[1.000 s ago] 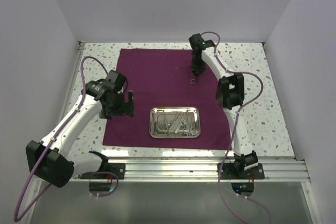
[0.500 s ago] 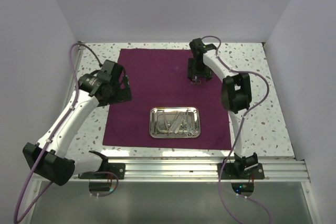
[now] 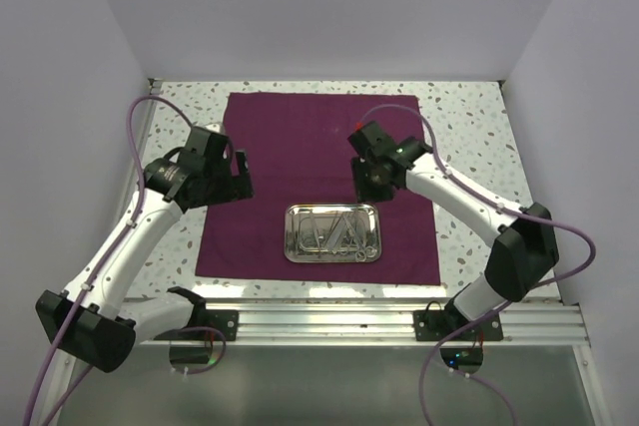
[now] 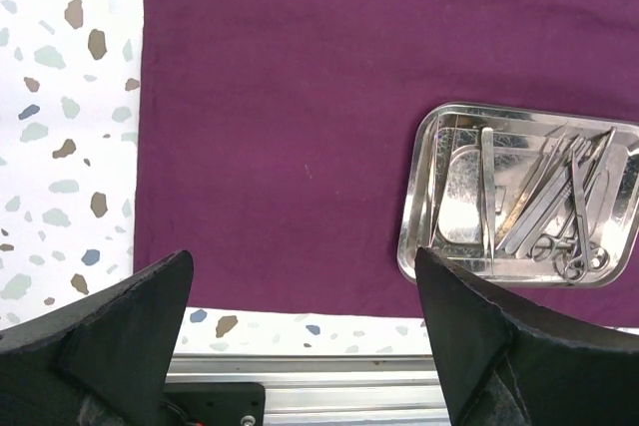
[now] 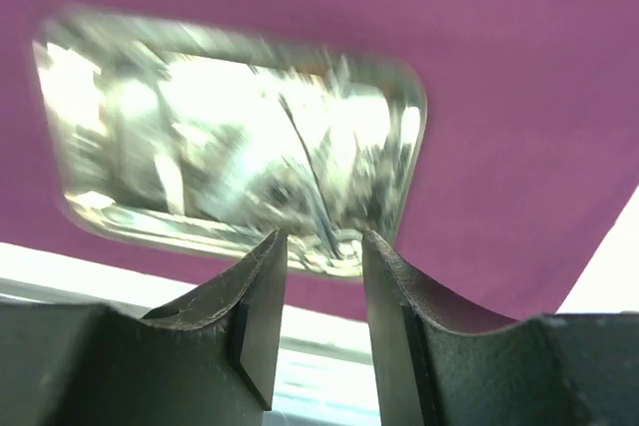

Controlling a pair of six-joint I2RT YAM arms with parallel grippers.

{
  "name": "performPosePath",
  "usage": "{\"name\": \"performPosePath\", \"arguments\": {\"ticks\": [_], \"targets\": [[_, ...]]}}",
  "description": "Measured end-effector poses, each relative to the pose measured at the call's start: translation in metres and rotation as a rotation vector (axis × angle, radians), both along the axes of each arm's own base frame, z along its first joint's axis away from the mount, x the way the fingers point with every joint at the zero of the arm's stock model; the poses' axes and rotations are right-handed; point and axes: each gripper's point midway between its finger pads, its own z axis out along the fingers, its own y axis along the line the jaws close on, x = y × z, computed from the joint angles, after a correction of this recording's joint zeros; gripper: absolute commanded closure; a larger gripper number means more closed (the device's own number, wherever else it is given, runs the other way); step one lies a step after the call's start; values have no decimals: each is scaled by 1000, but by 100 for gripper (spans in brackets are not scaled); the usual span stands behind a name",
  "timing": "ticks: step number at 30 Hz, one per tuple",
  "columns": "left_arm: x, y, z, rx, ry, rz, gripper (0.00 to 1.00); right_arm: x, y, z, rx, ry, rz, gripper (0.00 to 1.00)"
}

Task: Open and lay out the surgical kit
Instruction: Pick up the medical item from the container.

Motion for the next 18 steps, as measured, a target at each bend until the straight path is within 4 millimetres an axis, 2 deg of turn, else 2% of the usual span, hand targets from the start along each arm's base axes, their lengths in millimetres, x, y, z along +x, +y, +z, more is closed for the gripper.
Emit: {"name": "performPosePath", "arguments": {"ticks": [3, 5, 12, 18], "targets": [[0, -2, 0, -4, -4, -14, 4, -30, -8, -46, -70, 123, 4, 61], [0, -2, 2, -4, -14, -26, 4, -45, -14, -64, -105, 177, 5, 61], [-12, 2, 2, -15, -38, -35, 5, -55, 2, -81, -120, 201, 44, 62], [-25, 7, -7, -15, -37, -34, 5, -66, 21, -99, -143, 222, 95, 63]]}}
